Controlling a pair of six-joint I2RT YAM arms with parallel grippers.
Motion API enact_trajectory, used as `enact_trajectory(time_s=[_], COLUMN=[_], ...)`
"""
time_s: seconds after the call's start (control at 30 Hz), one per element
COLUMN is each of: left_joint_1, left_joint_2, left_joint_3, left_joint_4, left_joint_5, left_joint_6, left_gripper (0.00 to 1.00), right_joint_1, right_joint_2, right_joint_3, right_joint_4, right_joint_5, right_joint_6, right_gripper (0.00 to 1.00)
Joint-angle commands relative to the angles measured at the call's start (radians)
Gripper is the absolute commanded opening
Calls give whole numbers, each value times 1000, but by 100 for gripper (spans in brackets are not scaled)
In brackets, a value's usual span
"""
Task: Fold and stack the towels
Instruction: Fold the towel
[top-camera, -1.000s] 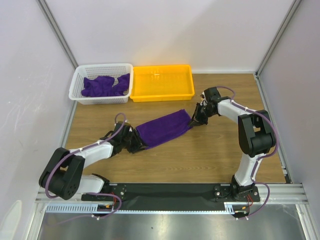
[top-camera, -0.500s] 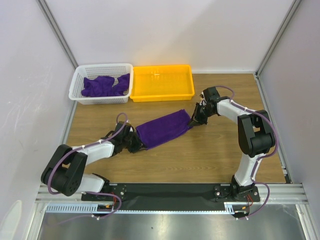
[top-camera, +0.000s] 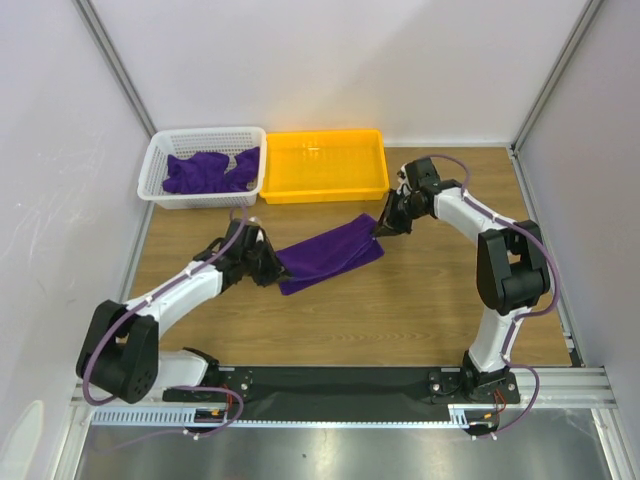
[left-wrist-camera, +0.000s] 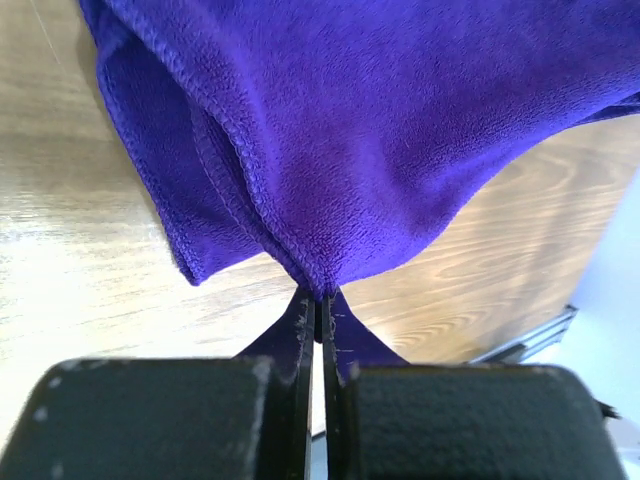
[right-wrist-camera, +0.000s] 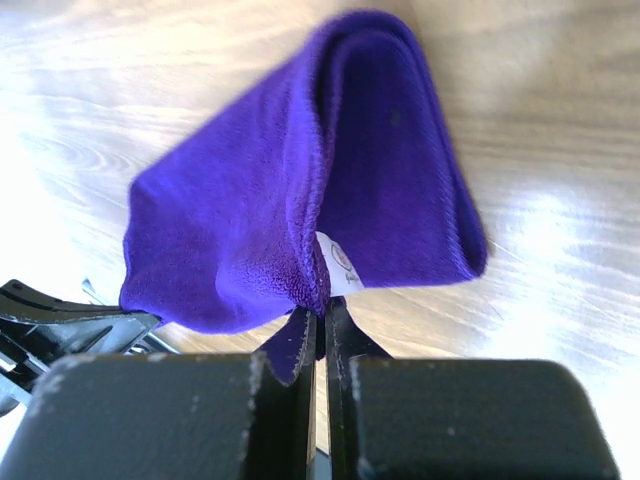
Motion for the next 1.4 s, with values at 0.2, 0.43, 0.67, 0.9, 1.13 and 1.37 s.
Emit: enact_trajectory(time_s=[0.2, 0.43, 0.67, 0.9, 1.13, 1.37], left_joint_1=[130, 270, 306, 322, 298, 206], left_joint_2=[-69, 8, 149, 247, 215, 147], left_joint_3=[127, 234, 311, 312, 210, 52], left_joint_4=[-125, -110, -70, -16, 48, 86], left_joint_5=[11, 56, 80, 93, 140, 99], left_joint_6=[29, 104, 140, 204, 177, 100], left_gripper=[1, 0, 0, 0, 0, 0], right_joint_1=[-1, -30, -38, -52, -67, -89], right_joint_2=[32, 185, 343, 431, 396, 343], right_joint_3=[169, 430, 632, 671, 608, 493], right_joint_4=[-2, -46, -66, -60, -83, -129], right_joint_5=[-11, -71, -117, -143, -123, -105], right_joint_6=[-6, -6, -18, -22, -51, -98], right_gripper=[0, 0, 0, 0, 0, 0])
